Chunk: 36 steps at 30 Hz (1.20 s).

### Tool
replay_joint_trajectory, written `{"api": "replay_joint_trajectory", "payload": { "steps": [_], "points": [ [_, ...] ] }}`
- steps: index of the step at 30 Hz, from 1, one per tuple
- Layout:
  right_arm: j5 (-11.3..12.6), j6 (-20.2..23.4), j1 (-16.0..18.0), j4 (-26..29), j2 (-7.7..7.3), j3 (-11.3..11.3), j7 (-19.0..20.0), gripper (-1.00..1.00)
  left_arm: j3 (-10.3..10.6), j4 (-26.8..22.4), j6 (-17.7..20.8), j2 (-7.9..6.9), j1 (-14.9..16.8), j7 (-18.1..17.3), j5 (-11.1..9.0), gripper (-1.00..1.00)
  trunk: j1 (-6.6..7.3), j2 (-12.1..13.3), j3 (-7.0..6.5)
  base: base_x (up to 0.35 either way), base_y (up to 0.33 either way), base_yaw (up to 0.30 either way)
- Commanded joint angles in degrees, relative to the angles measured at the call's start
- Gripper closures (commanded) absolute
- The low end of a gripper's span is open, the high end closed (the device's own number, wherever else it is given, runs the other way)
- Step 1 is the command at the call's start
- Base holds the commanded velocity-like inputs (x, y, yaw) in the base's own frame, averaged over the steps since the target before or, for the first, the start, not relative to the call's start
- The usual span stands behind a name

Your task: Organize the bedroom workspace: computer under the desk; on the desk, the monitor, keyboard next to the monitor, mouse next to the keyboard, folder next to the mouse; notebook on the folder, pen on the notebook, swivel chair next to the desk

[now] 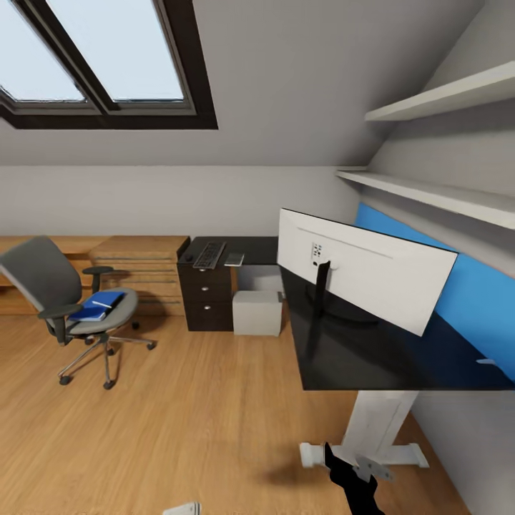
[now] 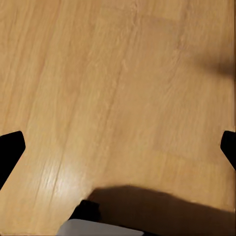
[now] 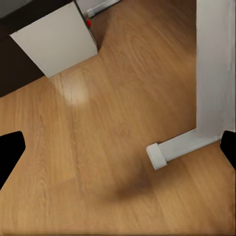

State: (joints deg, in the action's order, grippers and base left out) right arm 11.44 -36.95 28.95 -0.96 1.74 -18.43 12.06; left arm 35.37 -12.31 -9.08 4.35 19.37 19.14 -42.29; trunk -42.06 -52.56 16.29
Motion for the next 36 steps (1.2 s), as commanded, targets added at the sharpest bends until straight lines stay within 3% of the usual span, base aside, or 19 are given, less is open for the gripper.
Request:
{"api": "replay_joint_trajectory", "payload": {
  "steps": [1, 14, 19, 20, 23, 24, 26, 29, 34, 36],
  "points": [
    [0.60, -0.16, 0.05, -0.10, -0.02, -0.20, 0.60, -1.00, 0.49, 0.00, -0.24, -0.01, 0.05, 0.31, -0.51, -1.00, 0.25, 0.36, -0.11, -0.254, -0.258, 0.000],
    [0.86, -1.69, 0.05, 0.27, -0.18, -0.29, 0.55, -1.00, 0.40, 0.01, -2.96, -0.04, 0.05, 0.31, -0.67, -1.00, 3.10, 5.58, -2.45, -0.104, -0.113, 0.000],
    [0.94, -1.14, 0.11, 5.29, -0.38, -0.57, -1.66, -1.00, 0.40, 0.01, -3.48, -0.04, 0.05, 0.27, -0.68, -1.00, 4.20, 7.58, -3.34, -0.003, -0.003, 0.000],
    [0.72, 1.80, 0.13, 13.39, -0.13, -0.25, -10.13, -1.00, 0.40, 0.01, -3.55, -0.04, 0.05, 0.20, -0.69, -1.00, 4.42, 7.98, -3.52, 0.000, 0.000, 0.000],
    [0.65, 6.68, 0.14, 21.97, 0.00, 0.36, -16.60, -1.00, 0.40, 0.01, -3.57, -0.04, 0.05, 0.13, -0.69, -1.00, 5.08, 9.18, -4.06, 0.000, 0.000, 0.000],
    [0.59, 16.37, 0.14, 32.20, 0.08, 1.87, -21.17, -1.00, 0.40, 0.01, -3.53, -0.04, 0.05, 0.01, -0.64, -1.00, 5.30, 9.59, -4.24, 0.000, 0.000, 0.000],
    [0.56, 21.82, 0.14, 36.90, 0.09, 2.47, -23.34, -1.00, 0.39, 0.01, -3.52, -0.04, 0.05, -0.02, -0.62, -1.00, 5.74, 10.39, -4.60, 0.000, 0.000, 0.000],
    [0.63, 40.04, 0.19, 51.84, 0.06, 3.53, -32.17, -1.00, 0.33, 0.01, -3.50, -0.11, 0.05, -0.06, -0.60, -1.00, 6.40, 11.59, -5.14, 0.000, 0.000, 0.000],
    [0.57, 51.60, 1.11, 56.98, -0.20, 5.16, -37.74, -1.00, 0.40, 0.01, -3.66, -0.11, 0.05, -0.11, -0.45, -1.00, 6.40, 11.59, -5.14, 0.000, 0.000, 0.000],
    [0.53, 53.04, 1.57, 57.26, -0.25, 5.83, -38.35, -1.00, 0.47, -0.01, -3.71, -0.09, 0.05, -0.13, -0.29, -1.00, 6.40, 11.59, -5.14, 0.000, 0.000, 0.000]
  ]
}}
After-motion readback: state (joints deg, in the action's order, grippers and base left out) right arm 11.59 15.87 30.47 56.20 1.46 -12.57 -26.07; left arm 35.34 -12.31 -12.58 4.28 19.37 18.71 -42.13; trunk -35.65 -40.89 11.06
